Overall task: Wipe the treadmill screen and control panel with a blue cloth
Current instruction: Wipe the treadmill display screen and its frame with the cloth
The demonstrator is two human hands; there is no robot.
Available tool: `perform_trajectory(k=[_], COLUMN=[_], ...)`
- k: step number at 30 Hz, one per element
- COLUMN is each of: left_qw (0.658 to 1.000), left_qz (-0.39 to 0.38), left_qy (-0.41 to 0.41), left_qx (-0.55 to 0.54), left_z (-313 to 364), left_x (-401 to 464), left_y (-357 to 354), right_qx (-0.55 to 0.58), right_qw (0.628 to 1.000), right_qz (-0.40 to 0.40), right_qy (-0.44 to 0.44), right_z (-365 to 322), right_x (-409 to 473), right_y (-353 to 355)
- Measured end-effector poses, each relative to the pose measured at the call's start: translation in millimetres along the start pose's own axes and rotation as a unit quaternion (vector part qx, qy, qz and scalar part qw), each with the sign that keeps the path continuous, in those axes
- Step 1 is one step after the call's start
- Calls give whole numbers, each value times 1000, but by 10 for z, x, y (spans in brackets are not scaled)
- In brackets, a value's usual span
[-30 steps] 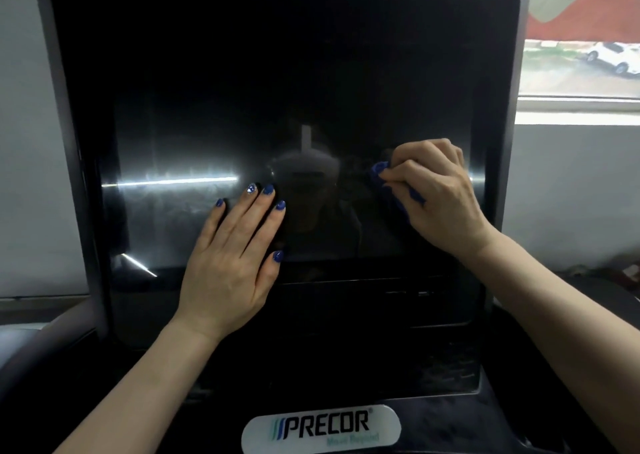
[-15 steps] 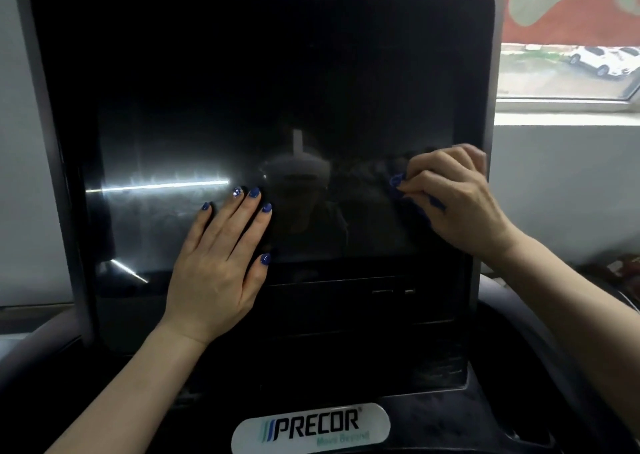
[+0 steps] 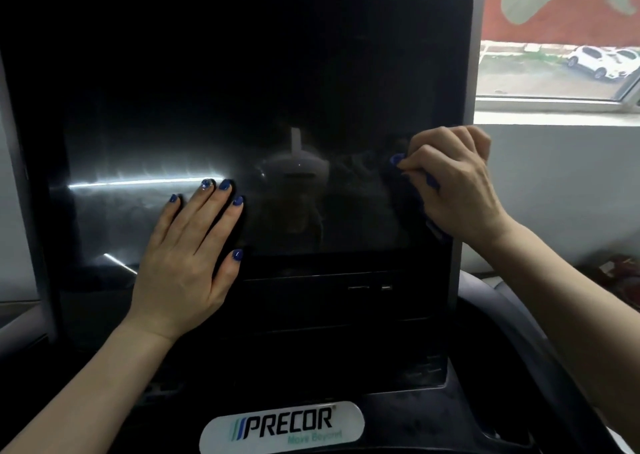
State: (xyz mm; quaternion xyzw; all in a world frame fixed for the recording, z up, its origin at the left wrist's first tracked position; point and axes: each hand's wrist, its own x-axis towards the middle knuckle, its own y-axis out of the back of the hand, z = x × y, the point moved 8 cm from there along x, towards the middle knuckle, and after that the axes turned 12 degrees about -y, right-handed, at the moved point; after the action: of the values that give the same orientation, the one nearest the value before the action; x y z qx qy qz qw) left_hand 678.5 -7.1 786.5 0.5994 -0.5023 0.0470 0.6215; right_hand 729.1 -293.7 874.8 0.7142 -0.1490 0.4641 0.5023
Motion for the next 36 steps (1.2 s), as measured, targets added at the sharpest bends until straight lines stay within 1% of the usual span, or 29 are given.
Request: perform_trajectory(k=[4,11,18,24,27,30,33,36], left_qw=[1000,1000,1000,1000,1000,1000,1000,1000], left_qz=[-1,6,-3,1,3,0,-1,-4], left_qy=[1,3,-3,-6,-8,-6,-4,-5], left_qx=[1,-2,-10,-10,-5,-10,-7,-4], left_z=[3,10,-4,-6,-4,-4,-11,-16], left_x=[3,6,-25,-20,-23,-27,-31,-31], left_y=[8,24,-8,-15,-22,-27,-30,-33], right_qx=[21,20,25,31,33,46,44,36], right_qw=[1000,999,995,979,984,988,983,981], right_qz=[10,16,34,84,55,23,43,58], right_qy=[-13,-26,-90,-181,-165,-147,-172,-183], right_z=[18,-60,-96,-251,-345,-287,-261,-411], right_x=[-88,-380,-565,-408,-493,-603,-531,-440], right_y=[-16,-6,3,-107,-189,-157,-160,-237])
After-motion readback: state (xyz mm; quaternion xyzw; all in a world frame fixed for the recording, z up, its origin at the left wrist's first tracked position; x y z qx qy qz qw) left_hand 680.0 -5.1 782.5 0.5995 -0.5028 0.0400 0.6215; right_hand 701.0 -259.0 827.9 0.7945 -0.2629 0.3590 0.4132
